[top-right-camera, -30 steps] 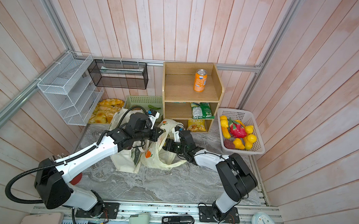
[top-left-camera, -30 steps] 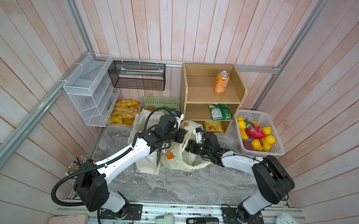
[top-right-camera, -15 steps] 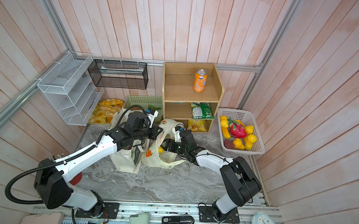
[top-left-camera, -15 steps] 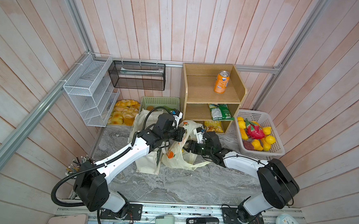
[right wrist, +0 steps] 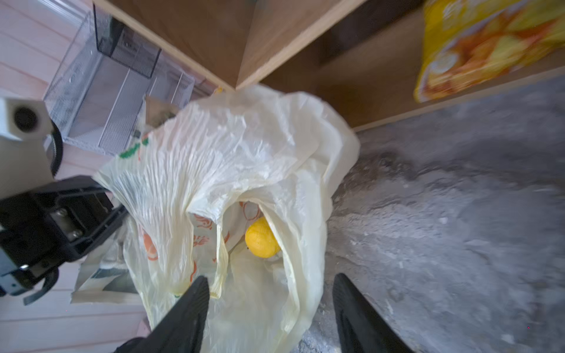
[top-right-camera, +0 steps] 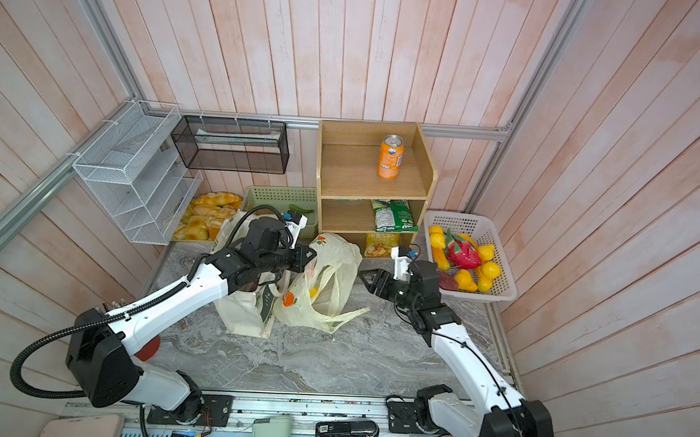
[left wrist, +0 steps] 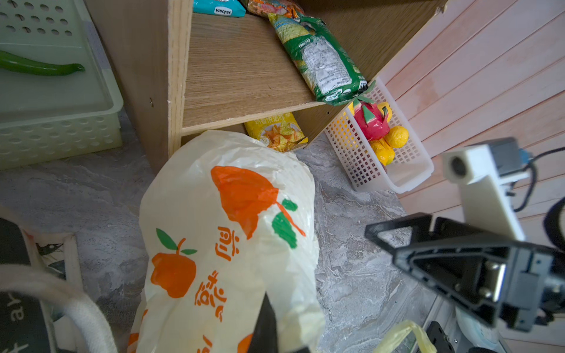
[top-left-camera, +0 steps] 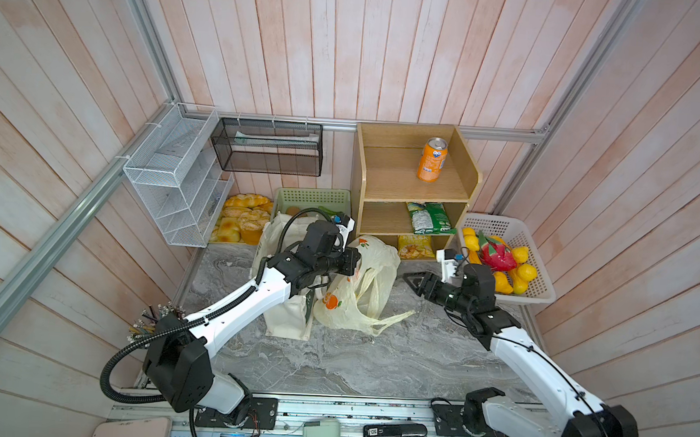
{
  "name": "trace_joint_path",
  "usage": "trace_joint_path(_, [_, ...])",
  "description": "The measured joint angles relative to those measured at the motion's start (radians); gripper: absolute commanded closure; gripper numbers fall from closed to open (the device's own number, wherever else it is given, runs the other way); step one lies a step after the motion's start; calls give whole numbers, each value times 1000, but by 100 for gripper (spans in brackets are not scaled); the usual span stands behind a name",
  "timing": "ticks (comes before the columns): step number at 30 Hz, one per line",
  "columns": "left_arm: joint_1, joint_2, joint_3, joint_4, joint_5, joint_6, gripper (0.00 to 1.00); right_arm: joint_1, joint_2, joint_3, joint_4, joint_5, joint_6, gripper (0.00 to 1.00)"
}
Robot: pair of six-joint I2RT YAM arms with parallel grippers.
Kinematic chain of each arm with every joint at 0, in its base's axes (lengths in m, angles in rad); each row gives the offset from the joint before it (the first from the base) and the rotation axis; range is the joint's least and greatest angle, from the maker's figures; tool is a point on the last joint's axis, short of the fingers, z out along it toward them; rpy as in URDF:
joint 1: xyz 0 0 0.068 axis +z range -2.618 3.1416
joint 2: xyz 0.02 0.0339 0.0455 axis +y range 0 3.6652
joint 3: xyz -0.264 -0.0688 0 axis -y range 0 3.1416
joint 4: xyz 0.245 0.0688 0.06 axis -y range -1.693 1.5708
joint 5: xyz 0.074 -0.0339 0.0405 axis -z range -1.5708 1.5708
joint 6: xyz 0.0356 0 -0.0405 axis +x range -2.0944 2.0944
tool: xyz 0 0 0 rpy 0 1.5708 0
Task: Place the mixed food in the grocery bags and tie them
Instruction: 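Move the right gripper back to the basket and grasp another yellow pear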
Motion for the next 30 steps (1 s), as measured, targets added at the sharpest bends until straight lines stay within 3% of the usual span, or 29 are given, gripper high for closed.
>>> trace_joint_path(5, [0,0,-14,1,5,0,100,-270,-34,79,-70,31,11,33])
trace_joint_path(10, [0,0,-15,5,9,-2,100,-454,125,183,-56,56,62,25])
trace_joint_path(20, [0,0,-38,27,23,-12,100,-524,654,536,-41,44,117,22])
trace_joint_path(30, [0,0,-40,23,22,-17,100,-527,865,653,-55,3,143,22])
